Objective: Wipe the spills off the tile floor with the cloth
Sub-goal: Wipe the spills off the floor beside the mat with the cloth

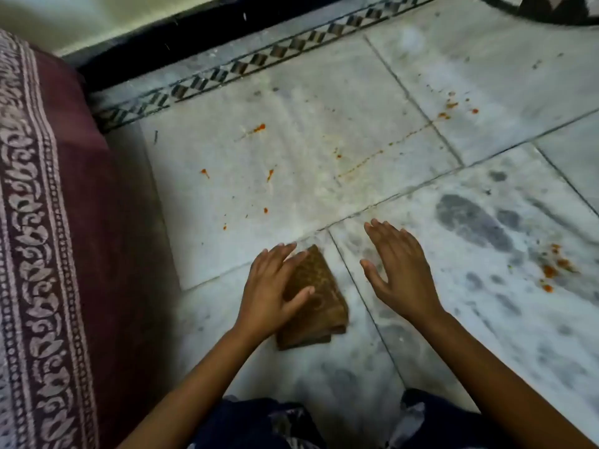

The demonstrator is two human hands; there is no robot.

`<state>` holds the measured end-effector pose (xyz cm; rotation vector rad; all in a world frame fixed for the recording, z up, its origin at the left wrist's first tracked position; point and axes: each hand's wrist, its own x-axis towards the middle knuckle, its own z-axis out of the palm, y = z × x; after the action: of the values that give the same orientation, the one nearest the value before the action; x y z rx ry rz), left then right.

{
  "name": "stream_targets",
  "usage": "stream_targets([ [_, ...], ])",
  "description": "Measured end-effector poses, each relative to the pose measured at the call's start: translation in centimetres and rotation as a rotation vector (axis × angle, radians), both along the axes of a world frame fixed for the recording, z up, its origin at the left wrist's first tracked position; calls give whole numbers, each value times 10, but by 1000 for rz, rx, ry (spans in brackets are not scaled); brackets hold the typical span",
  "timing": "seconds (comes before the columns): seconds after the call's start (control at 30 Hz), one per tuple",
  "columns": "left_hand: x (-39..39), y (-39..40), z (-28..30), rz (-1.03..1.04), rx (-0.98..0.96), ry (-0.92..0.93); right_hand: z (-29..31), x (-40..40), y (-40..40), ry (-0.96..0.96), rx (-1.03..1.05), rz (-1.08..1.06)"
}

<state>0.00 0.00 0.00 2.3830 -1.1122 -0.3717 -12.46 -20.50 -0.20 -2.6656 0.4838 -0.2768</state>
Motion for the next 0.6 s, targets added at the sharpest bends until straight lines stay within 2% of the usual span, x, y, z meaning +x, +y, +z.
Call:
stream_targets([
  [0.17,-19,1,-18,-146,367,9,-4,-12,18,14,26,-26],
  [0.27,-21,-2,-31,-205,483,-43,-2,-13,23,-5,46,-44],
  [0.47,-17,-9,-32,-192,520,-143,4,-15,28,-5,64,-43],
  [0.6,2,-18,-18,-191,496,-140,6,-17,28,20,74,-28],
])
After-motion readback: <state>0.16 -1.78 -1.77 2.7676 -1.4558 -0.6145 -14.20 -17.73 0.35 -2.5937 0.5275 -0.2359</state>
